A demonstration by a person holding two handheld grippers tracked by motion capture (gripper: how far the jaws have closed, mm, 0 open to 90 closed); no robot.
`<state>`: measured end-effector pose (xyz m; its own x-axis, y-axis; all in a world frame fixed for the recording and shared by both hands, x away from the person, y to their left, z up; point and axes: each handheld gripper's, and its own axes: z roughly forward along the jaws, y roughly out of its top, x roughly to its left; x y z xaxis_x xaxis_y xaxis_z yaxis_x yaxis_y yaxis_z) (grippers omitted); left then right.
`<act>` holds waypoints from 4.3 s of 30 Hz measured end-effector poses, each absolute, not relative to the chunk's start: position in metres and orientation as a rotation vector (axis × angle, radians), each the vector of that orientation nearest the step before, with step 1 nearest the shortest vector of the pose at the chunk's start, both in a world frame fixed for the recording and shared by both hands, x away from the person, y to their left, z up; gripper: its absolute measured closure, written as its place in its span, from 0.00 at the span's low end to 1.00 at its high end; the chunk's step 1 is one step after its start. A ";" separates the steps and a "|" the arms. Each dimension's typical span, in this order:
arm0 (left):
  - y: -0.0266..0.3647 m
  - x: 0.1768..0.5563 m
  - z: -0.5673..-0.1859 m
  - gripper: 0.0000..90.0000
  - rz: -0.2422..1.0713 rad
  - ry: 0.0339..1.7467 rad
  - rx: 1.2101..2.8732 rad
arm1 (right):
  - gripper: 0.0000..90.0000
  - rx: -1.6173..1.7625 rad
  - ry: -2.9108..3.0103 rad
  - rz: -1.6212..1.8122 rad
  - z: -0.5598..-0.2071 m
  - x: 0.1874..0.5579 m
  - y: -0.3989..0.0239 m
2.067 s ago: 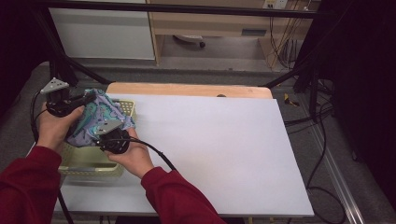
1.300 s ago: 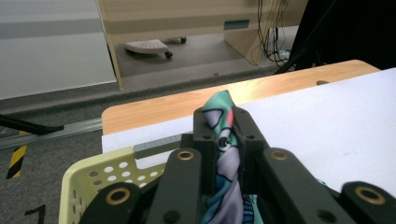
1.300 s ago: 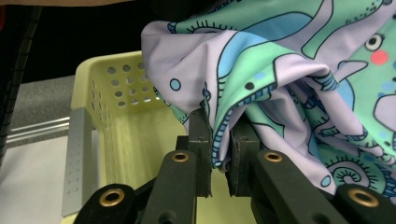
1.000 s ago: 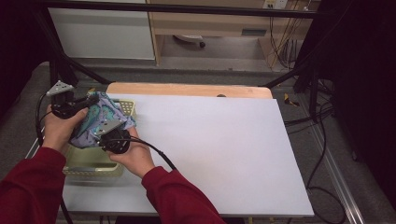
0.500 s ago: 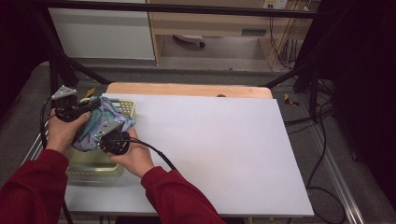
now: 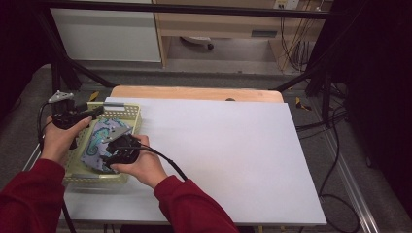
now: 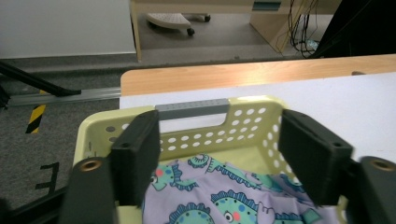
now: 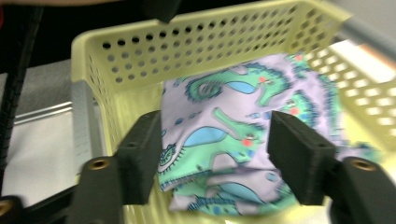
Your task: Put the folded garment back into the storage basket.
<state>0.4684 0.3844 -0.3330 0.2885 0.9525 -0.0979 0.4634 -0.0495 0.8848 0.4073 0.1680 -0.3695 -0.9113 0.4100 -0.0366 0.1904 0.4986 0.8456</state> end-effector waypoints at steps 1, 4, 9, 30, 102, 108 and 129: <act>0.383 0.464 -0.330 0.26 0.692 1.303 1.655 | 0.33 0.509 2.494 1.381 -0.365 0.405 0.162; 0.376 0.449 -0.324 0.22 0.703 1.280 1.649 | 0.24 0.518 2.450 1.396 -0.354 0.401 0.146; 0.361 0.423 -0.323 0.17 0.702 1.269 1.620 | 0.16 0.568 2.391 1.426 -0.345 0.398 0.121; 0.318 0.366 -0.363 0.12 0.643 1.194 1.583 | 0.08 0.740 2.201 1.370 -0.335 0.392 0.008; 0.298 0.351 -0.401 0.12 0.649 1.123 1.587 | 0.05 1.005 1.984 1.360 -0.314 0.409 -0.149; 0.298 0.350 -0.402 0.12 0.668 1.130 1.586 | 0.05 1.017 1.947 1.369 -0.308 0.401 -0.162; 0.299 0.349 -0.402 0.13 0.713 1.121 1.584 | 0.04 1.063 1.858 1.373 -0.299 0.393 -0.204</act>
<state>0.3495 0.2987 -0.4022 0.3903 0.9166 -0.0868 0.3106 -0.0423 0.9496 0.3935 -0.2039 -0.2992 -0.5068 0.8620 0.0005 0.2538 0.1487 0.9558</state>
